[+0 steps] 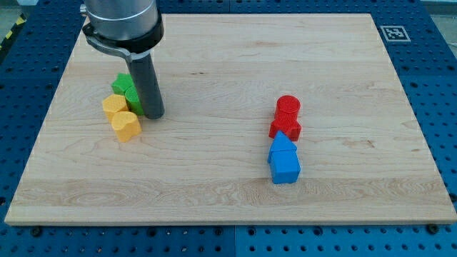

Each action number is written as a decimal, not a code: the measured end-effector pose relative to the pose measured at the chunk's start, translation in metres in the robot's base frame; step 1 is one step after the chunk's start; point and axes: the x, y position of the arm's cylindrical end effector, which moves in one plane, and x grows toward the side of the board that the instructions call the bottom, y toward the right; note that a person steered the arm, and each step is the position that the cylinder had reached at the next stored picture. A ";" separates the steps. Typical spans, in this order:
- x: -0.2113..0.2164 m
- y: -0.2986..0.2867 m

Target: Move blue cube to yellow heart

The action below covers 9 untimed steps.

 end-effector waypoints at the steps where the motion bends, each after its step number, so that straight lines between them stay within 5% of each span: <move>1: 0.000 0.006; 3: 0.024 0.060; 5: 0.114 0.068; 9: 0.166 0.182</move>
